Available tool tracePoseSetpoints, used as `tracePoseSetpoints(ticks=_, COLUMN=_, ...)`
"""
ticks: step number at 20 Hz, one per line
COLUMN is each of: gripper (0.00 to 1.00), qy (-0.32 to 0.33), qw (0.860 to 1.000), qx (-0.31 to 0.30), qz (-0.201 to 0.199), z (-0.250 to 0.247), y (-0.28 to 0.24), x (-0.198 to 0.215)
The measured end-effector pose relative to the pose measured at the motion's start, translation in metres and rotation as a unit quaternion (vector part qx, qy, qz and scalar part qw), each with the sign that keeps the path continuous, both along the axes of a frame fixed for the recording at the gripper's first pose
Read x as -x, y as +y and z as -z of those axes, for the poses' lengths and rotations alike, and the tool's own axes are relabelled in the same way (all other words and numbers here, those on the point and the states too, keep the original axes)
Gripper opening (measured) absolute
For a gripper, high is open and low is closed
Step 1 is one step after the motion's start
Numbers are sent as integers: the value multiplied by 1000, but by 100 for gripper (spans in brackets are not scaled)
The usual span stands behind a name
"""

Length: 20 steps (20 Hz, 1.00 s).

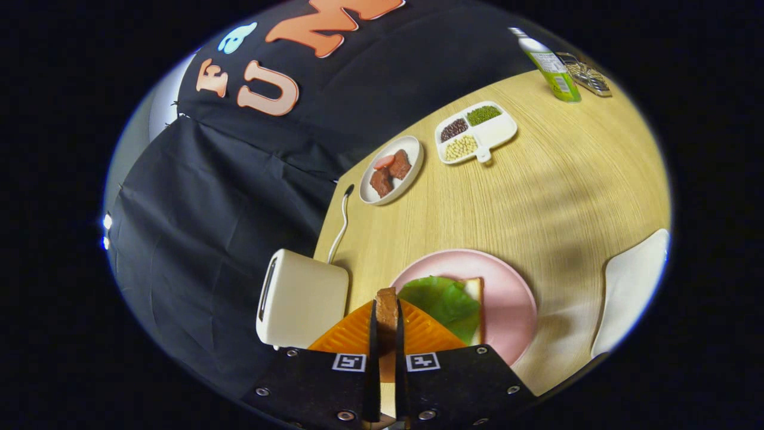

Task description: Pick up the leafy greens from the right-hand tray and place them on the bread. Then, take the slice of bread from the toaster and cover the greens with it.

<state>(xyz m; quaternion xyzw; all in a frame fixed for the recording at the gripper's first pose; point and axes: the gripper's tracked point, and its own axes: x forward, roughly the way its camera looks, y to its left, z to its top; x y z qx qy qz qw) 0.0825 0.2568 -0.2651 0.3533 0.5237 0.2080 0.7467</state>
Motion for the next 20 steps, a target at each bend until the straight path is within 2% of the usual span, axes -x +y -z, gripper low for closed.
tracePoseSetpoints(ticks=8, gripper=10, qy=-30, qw=999, qx=45, qz=-5, z=24, y=-18, x=-1)
tracePoseSetpoints(ticks=10, gripper=13, qy=-40, qw=997, qx=64, qz=-7, z=31, y=-25, x=0)
tracePoseSetpoints(ticks=15, gripper=38, qy=-86, qw=988, qx=130, qz=-3, z=41, y=-48, x=-4)
tracePoseSetpoints(ticks=20, gripper=57, qy=-165, qw=972, qx=163, qz=26, z=6, y=-69, x=-19)
